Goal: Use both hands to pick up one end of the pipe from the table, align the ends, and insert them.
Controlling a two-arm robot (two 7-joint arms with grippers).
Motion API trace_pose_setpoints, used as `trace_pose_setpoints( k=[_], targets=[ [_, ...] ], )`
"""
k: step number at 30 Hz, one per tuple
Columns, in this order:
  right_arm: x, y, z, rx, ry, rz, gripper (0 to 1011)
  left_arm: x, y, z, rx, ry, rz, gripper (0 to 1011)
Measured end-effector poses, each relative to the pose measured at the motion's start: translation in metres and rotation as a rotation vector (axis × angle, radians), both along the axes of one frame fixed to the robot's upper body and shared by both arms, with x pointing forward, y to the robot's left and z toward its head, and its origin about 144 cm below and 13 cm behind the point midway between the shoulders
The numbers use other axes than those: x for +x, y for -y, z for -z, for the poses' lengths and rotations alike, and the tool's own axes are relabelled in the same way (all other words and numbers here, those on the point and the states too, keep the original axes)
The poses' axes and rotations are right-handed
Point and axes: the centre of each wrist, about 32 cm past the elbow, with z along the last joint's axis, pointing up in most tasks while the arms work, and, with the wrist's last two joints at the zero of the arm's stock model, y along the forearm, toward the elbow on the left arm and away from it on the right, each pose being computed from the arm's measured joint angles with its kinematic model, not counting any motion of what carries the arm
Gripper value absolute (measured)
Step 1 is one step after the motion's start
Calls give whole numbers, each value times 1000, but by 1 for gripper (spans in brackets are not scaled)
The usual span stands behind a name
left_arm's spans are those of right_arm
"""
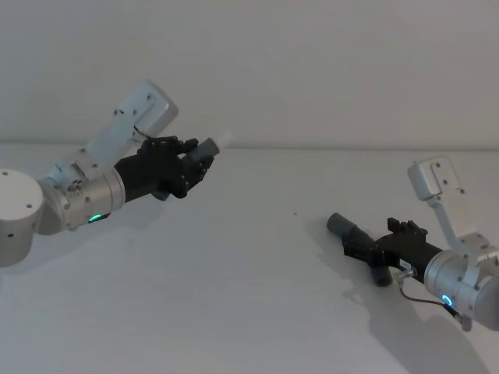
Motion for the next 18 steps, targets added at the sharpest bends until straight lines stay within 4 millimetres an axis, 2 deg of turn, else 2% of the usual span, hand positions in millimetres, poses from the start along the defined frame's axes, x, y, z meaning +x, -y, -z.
trace_pose_setpoints(
  k=[18],
  targets=[
    [11, 5, -1, 41, -74, 18, 1000, 7, 4, 0, -1, -9, 6, 349]
  ],
)
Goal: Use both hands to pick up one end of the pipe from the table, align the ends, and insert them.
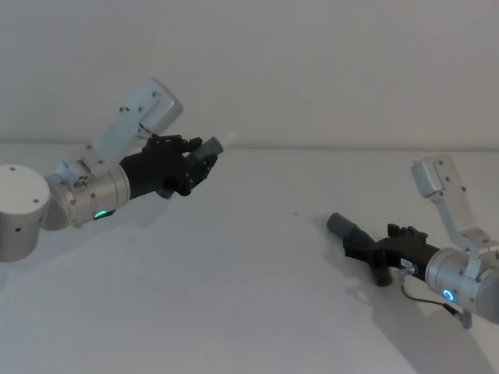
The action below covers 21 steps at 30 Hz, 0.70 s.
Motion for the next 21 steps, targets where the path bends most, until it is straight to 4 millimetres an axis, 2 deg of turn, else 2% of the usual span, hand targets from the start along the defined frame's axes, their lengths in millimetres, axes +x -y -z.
trace_pose_setpoints(
  k=[21],
  targets=[
    [3, -1, 5, 14, -38, -4, 1000, 6, 1, 1, 0, -11, 2, 349]
  ],
)
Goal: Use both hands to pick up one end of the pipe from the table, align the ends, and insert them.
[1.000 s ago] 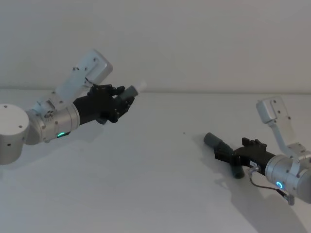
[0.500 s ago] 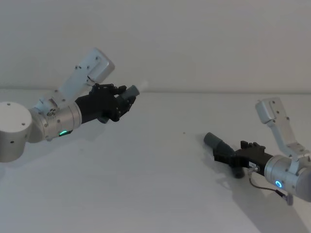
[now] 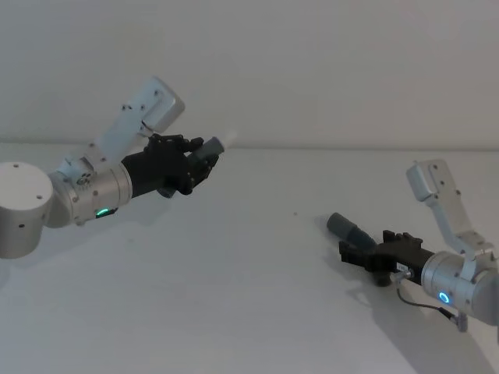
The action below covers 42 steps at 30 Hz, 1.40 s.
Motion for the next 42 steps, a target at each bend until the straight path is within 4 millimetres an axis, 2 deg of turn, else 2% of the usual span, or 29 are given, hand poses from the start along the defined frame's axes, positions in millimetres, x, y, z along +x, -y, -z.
trace_pose_setpoints(
  k=[28, 34, 38, 39, 42],
  targets=[
    [1, -2, 3, 4, -19, 4, 1000, 4, 2, 2, -9, -3, 7, 349],
    [1, -2, 4, 4, -20, 3, 884, 3, 2, 2, -10, -3, 7, 349],
    [1, -2, 4, 4, -21, 2, 753, 3, 2, 3, -10, -3, 5, 349],
    [1, -2, 4, 4, -21, 2, 753, 3, 2, 3, -10, -3, 4, 349],
    [1, -2, 4, 4, -21, 2, 616, 2, 1, 3, -12, -2, 0, 349]
  ],
)
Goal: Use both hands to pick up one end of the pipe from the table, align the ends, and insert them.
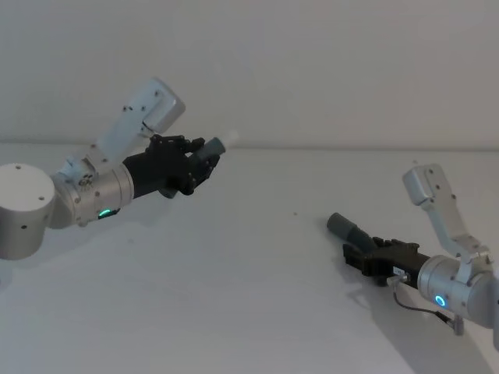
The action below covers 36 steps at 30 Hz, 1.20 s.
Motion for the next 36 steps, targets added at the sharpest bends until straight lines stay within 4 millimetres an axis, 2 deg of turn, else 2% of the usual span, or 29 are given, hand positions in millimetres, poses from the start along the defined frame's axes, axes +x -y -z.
trace_pose_setpoints(
  k=[2, 12, 16, 36],
  targets=[
    [0, 0, 0, 0, 0, 0, 578, 0, 0, 0, -1, 1, -2, 349],
    [0, 0, 0, 1, 0, -1, 240, -7, -4, 3, -15, 16, -7, 349],
    [0, 0, 0, 1, 0, -1, 175, -10, -6, 4, -19, 24, -3, 349],
    [1, 1, 1, 2, 1, -7, 155, -27, -12, 4, -7, 64, 29, 349]
  ],
)
